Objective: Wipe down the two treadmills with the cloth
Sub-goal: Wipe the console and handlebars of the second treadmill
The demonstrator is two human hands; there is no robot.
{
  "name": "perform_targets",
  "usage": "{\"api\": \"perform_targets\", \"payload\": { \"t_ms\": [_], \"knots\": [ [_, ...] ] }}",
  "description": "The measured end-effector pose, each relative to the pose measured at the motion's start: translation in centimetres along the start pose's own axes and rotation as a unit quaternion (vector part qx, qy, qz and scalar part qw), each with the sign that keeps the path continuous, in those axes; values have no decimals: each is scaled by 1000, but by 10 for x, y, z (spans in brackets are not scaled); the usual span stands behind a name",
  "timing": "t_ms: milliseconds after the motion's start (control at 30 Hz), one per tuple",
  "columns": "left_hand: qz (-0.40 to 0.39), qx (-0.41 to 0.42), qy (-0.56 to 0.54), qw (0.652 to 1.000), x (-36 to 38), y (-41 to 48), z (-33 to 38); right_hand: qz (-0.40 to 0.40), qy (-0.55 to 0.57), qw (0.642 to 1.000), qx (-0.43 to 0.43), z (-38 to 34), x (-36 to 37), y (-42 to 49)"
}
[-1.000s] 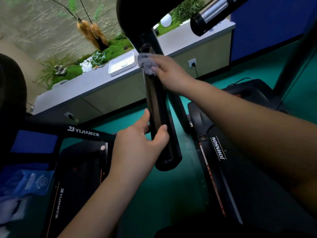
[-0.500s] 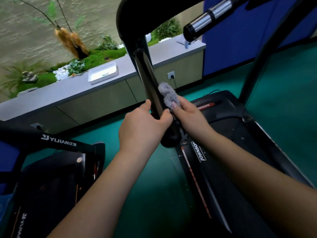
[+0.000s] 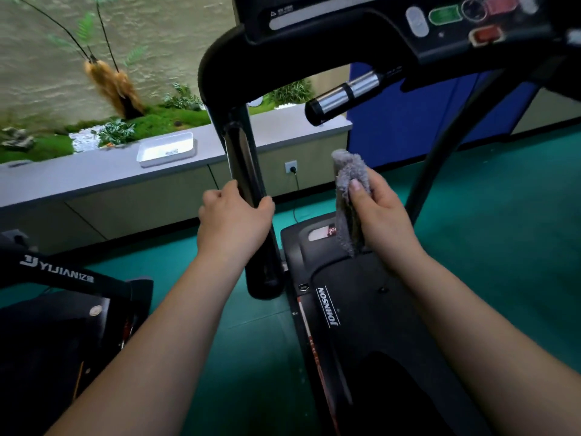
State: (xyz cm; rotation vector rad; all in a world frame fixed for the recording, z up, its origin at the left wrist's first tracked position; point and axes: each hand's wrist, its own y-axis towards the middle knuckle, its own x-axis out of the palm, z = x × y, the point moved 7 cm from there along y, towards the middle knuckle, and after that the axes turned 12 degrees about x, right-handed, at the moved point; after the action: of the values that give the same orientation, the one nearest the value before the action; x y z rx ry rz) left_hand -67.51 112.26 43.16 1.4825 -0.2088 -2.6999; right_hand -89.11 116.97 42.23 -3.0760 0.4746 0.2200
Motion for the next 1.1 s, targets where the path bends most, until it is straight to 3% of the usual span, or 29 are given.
{"api": "perform_targets", "payload": {
  "t_ms": [100,233,333,467,600,667,800,967,1100],
  "knots": [
    [-44,-57,59,996,19,14,-2,-8,-23,999,-32,-11,-15,37],
    [-41,-124,143,981,24,11,11,-77,-64,992,-80,-42,-31,83],
    [-25,-139,138,980,20,5,20,-107,-131,970,-177,-84,-50,109],
    [-12,-158,110,981,15,2,23,-86,-287,899,-320,-130,-70,147],
    [-17,-179,94,979,12,1,29,-106,-479,776,-397,-115,-52,173],
    [-17,-183,92,979,12,2,30,-102,-532,732,-414,-100,-46,175],
    [-22,-179,106,978,12,5,32,-112,-548,693,-455,-96,-25,172],
    [-28,-179,128,975,14,6,34,-197,-588,628,-470,-101,26,150],
    [-32,-176,138,974,15,5,35,-210,-575,623,-487,-103,19,155]
  ]
}}
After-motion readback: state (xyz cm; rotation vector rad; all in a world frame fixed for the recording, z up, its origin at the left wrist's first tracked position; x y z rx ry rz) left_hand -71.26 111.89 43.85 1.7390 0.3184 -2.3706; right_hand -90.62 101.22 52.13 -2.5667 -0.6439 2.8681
